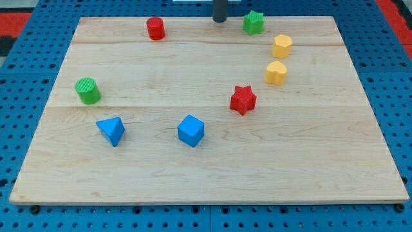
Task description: Slide the green star into the yellow hexagon
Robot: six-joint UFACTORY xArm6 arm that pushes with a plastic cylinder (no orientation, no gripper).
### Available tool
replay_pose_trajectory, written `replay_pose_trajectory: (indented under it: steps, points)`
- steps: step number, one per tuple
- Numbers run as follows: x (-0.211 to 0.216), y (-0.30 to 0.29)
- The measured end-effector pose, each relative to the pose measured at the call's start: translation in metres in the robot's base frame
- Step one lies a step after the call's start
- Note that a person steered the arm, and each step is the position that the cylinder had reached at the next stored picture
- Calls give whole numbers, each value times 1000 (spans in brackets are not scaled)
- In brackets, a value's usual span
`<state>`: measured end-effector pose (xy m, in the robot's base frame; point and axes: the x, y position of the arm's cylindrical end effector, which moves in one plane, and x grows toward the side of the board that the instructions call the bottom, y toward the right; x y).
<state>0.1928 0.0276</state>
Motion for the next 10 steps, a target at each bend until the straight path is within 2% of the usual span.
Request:
replay_pose_trajectory:
  steps: [2, 5, 10]
  points:
    - [1, 68]
    - [0, 115]
    - [-1, 104]
